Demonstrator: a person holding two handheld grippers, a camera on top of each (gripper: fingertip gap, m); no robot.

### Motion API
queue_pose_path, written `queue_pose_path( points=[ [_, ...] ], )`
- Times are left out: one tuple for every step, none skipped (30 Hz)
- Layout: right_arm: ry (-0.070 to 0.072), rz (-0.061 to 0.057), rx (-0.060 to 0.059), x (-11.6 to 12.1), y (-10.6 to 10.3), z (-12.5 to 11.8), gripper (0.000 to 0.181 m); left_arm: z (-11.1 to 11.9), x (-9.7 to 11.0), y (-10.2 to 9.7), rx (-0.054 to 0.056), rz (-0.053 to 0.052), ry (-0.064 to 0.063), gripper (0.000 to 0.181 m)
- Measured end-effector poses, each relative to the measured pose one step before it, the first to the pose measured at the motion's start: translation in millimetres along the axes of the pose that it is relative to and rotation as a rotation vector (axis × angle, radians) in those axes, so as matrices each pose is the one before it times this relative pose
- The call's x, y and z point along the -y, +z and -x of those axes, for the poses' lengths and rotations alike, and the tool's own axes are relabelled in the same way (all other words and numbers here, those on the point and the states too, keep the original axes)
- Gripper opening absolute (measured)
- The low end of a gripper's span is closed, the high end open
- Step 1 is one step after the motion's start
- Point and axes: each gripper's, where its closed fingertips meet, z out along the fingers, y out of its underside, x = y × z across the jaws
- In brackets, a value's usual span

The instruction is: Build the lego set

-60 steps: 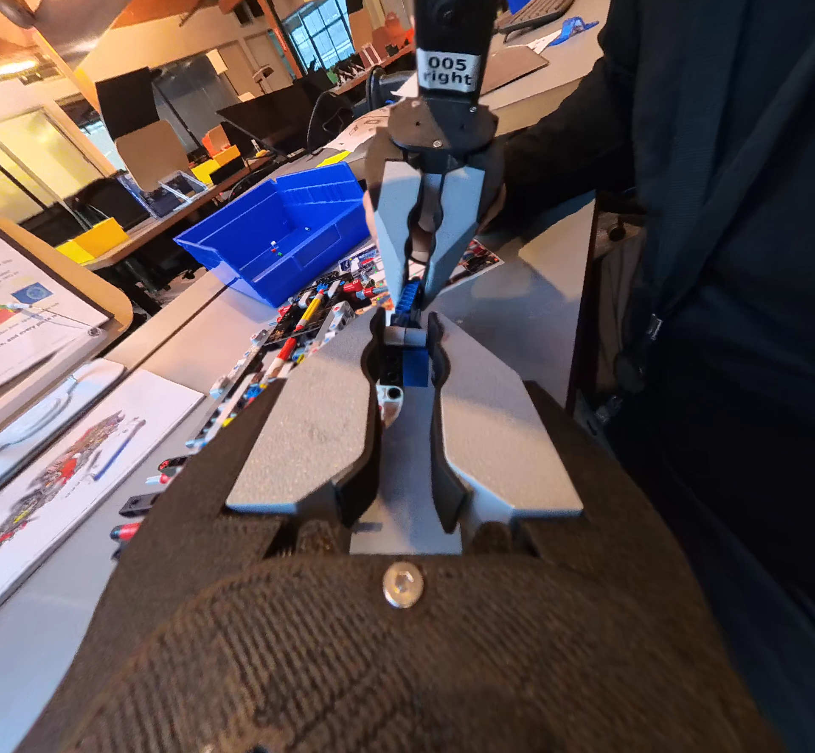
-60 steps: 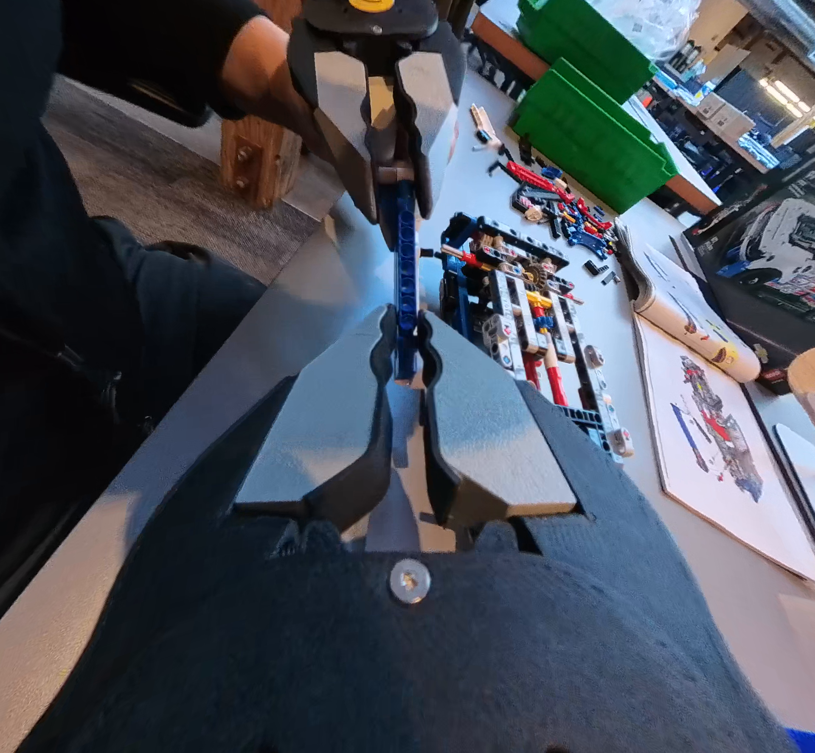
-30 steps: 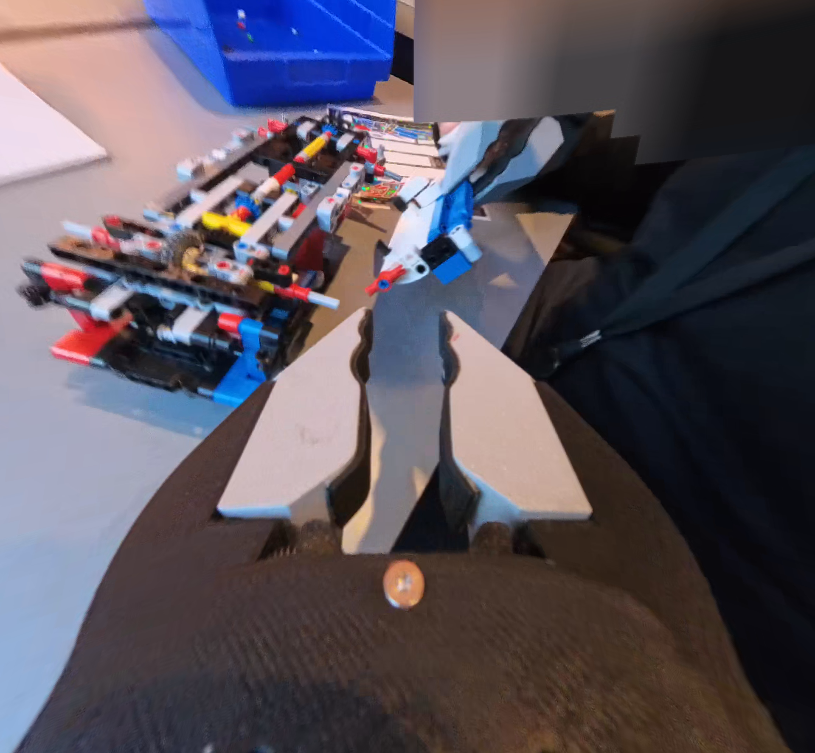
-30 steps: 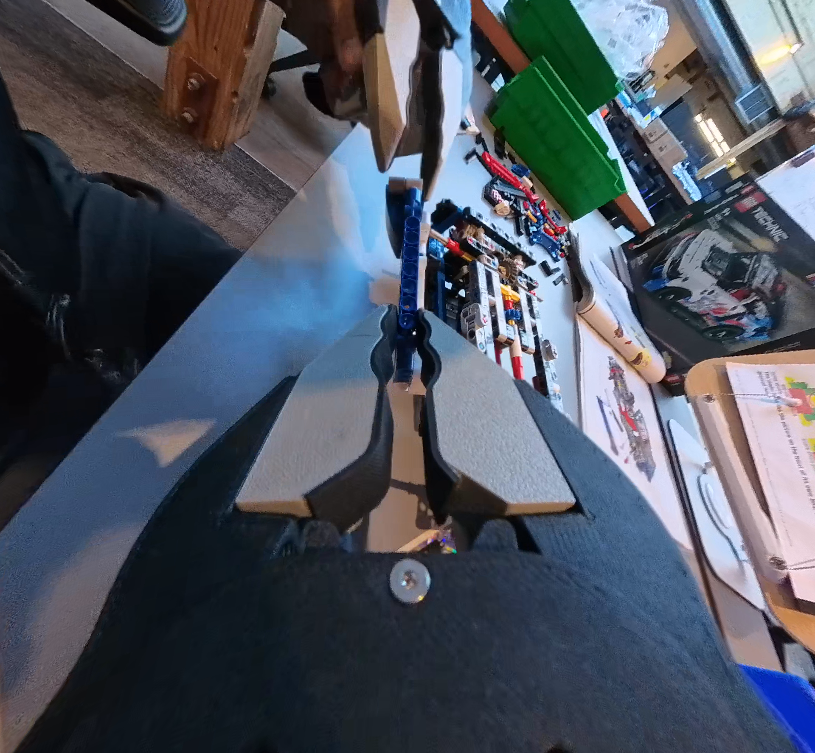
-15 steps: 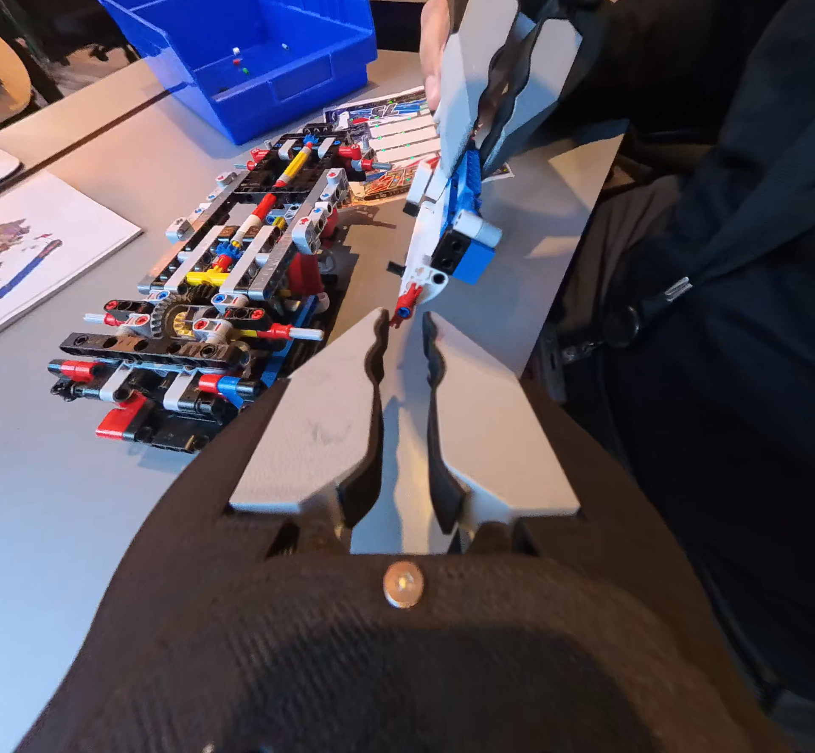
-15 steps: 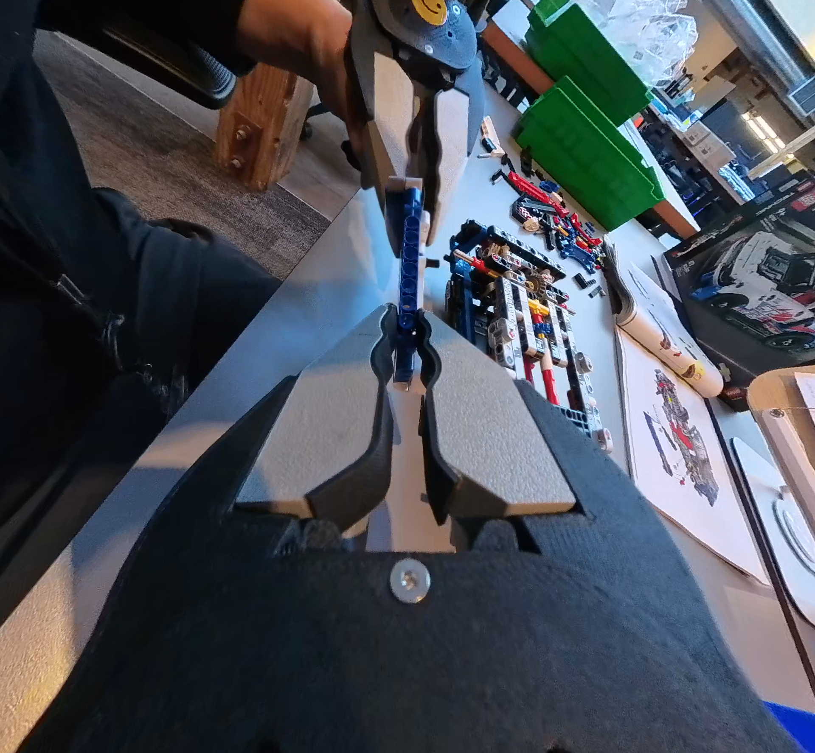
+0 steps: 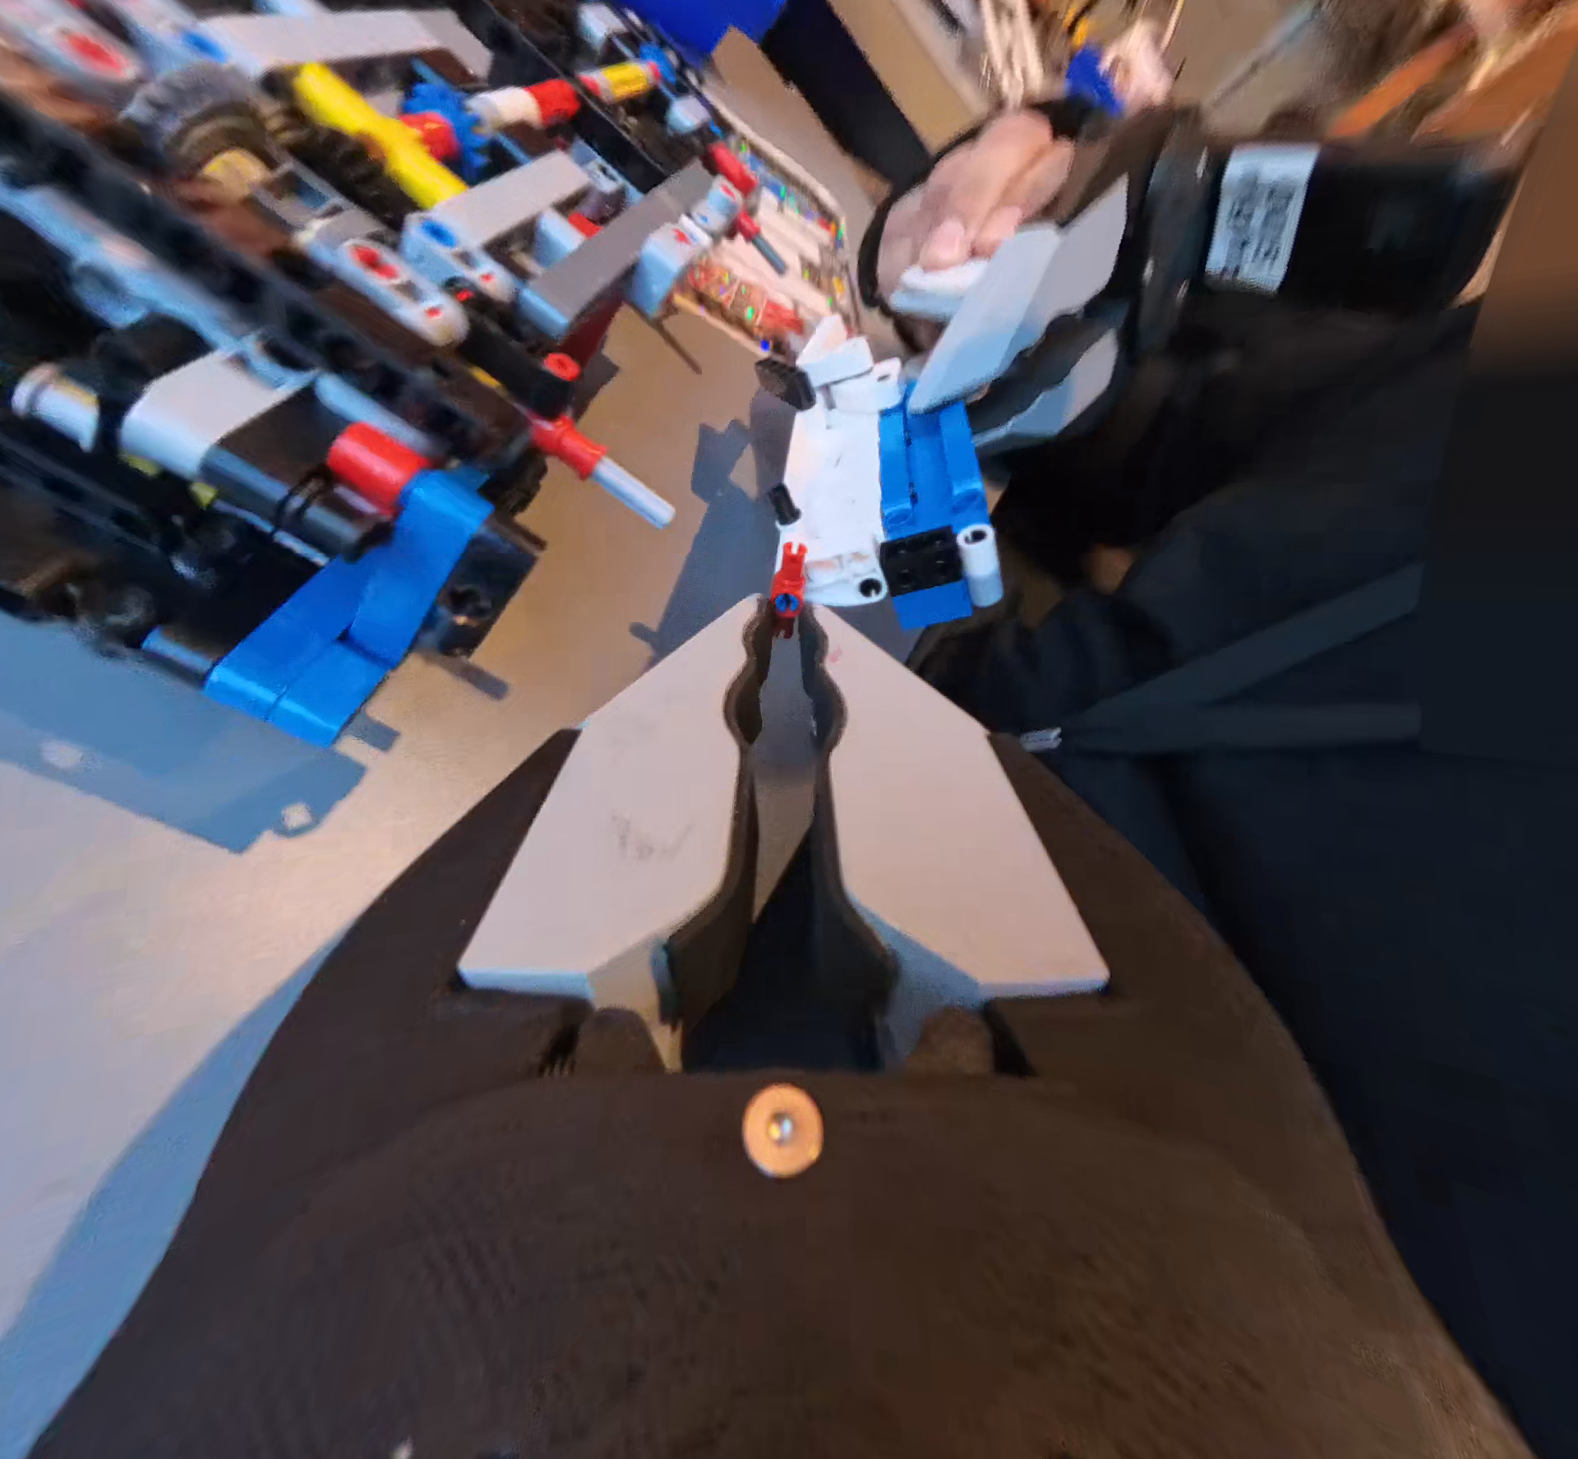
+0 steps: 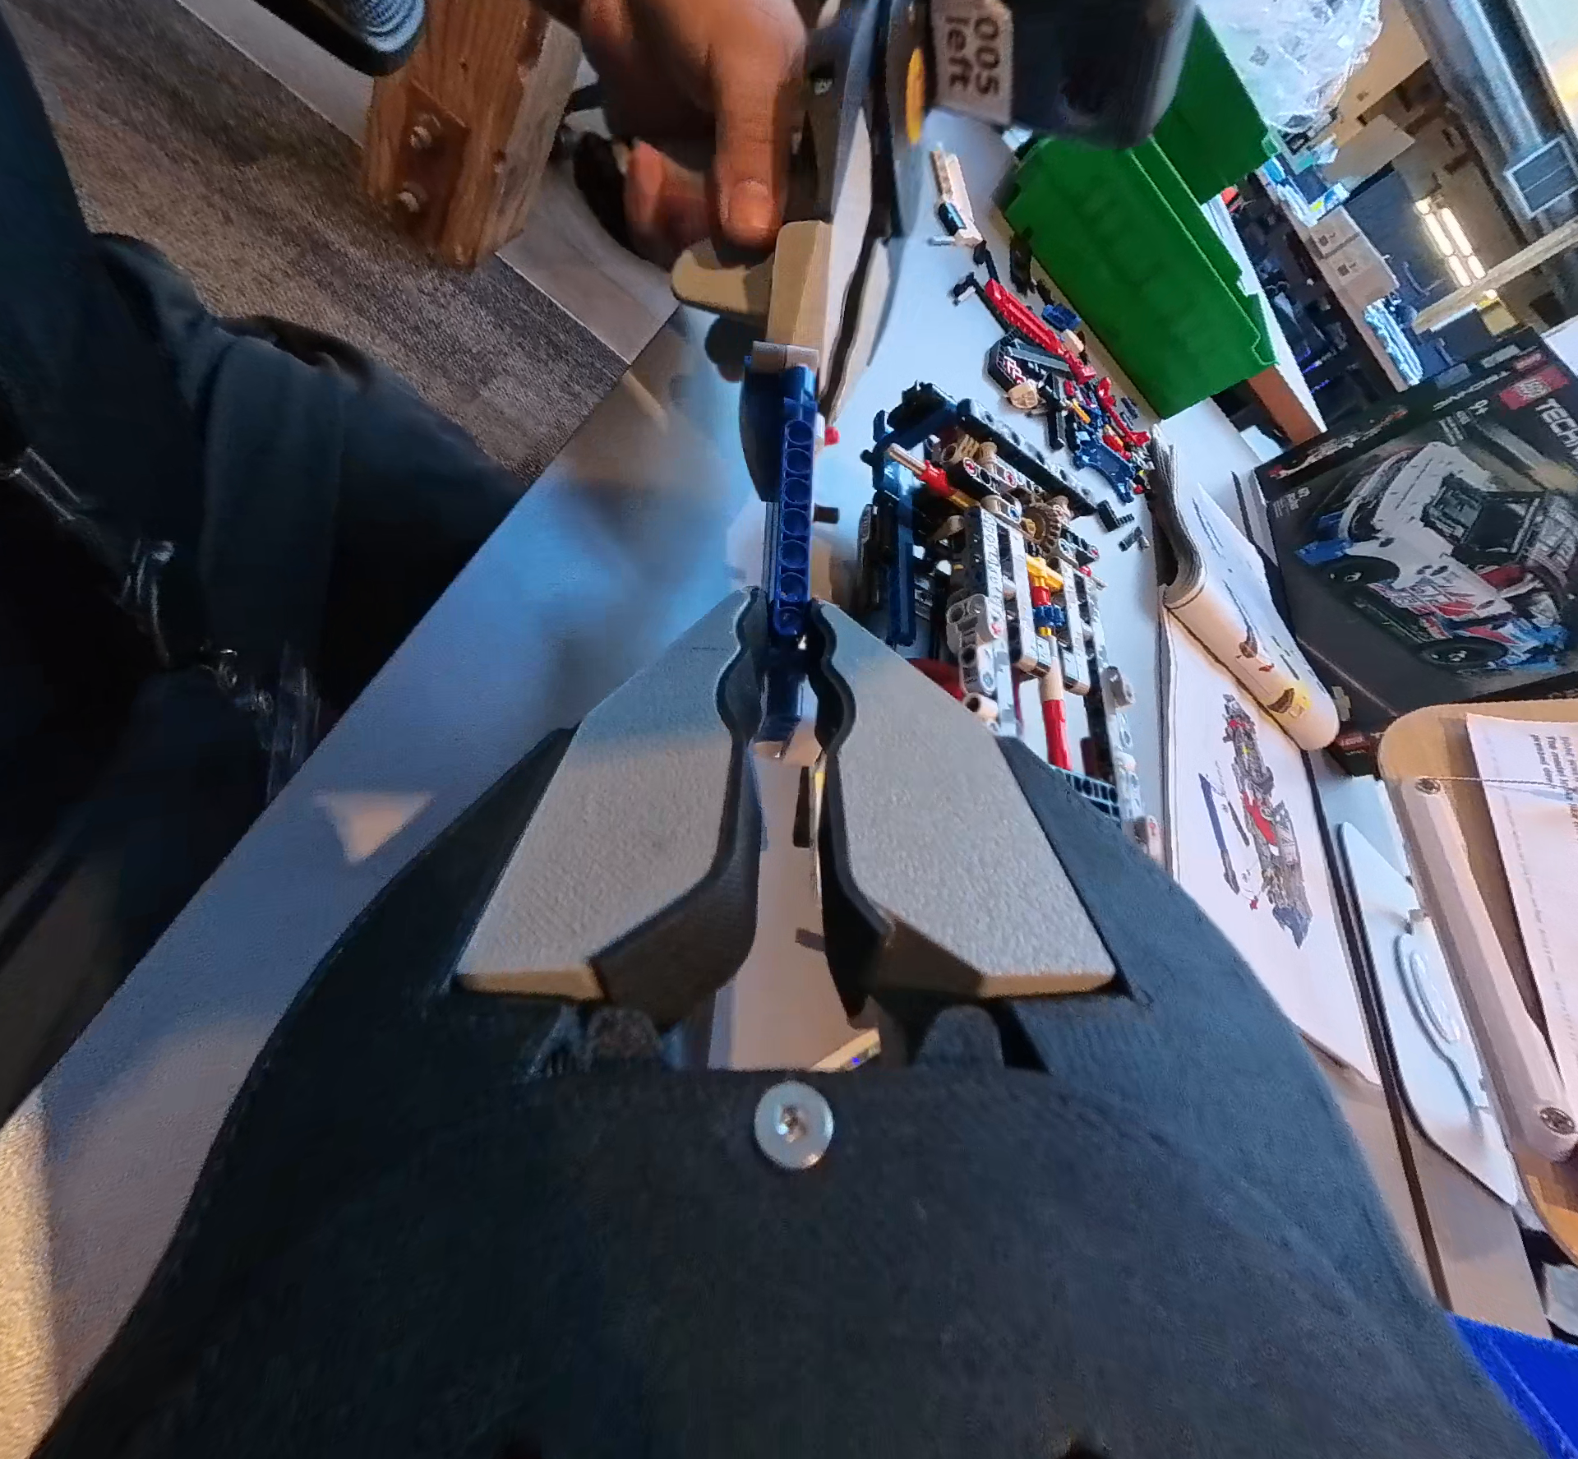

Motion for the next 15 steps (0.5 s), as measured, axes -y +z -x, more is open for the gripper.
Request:
queue_pose_path(
  points=[
    [-0.0043, 0.0028, -0.0152, -0.75, -0.95, -2.73, 0.005, -0.44, 5.11, -0.19, -0.0332, -0.0466, -0.069, 0.002],
    [-0.0086, 0.003, -0.0164, -0.52, -1.26, -2.9, 0.005, -1.57, 4.96, -0.16, -0.0439, -0.0489, -0.0668, 0.002],
    [-0.007, 0.0038, -0.0113, -0.27, -1.18, -2.23, 0.005, -1.72, 3.58, 0.02, -0.0452, -0.039, -0.0648, 0.002],
    [-0.0057, 0.0058, -0.0063, -0.67, -0.66, -1.31, 0.005, -1.33, 2.98, 0.31, -0.0375, -0.0319, -0.0547, 0.002],
    [-0.0085, 0.007, -0.0053, -1.02, 0.08, -0.44, 0.005, -0.43, 2.16, 0.54, -0.0244, -0.0238, -0.0434, 0.002],
    [-0.0096, 0.0085, -0.0022, -1.39, 0.46, 0.39, 0.005, 2.88, 0.08, 0.86, 0.0052, -0.0068, -0.0212, 0.002],
    [-0.0054, 0.0092, 0.0035, -1.74, 0.86, 1.26, 0.005, 3.85, -1.14, 0.58, 0.0218, 0.006, 0.0053, 0.002],
    [0.0002, 0.0042, 0.0044, -1.27, 0.8, 1.15, 0.005, 2.09, -0.5, 0.0, 0.018, 0.0063, 0.0099, 0.002],
    [0.007, -0.0033, 0.0052, -0.38, 0.39, 0.54, 0.005, 0.06, -0.36, -0.44, 0.0079, 0.0096, 0.014, 0.002],
    [0.0167, -0.0052, 0.0126, -0.05, 0.31, 0.83, 0.005, 0.1, -1.5, -0.45, 0.0081, 0.0205, 0.0162, 0.003],
    [0.0237, -0.0028, 0.0183, -0.53, 0.24, 1.3, 0.005, 0.43, -1.52, -0.39, 0.0102, 0.018, 0.015, 0.006],
    [0.0202, -0.0014, 0.0162, -0.86, 0.45, 1.12, 0.005, 0.27, 0.05, -0.21, 0.0067, 0.0018, 0.0063, 0.012],
    [0.0093, 0.0005, 0.0088, -0.95, 0.53, 0.72, 0.005, 0.62, 0.35, 0.42, 0.0026, -0.003, -0.0054, 0.017],
    [-0.0012, 0.004, 0.0007, -0.73, 0.42, 0.16, 0.005, 0.26, -1.0, 1.12, -0.0078, 0.0013, -0.0124, 0.018],
    [-0.0081, 0.0068, -0.0038, -0.6, 0.35, -0.03, 0.005, 1.01, -1.15, 1.12, -0.0067, 0.0008, -0.0175, 0.015]
  ],
)
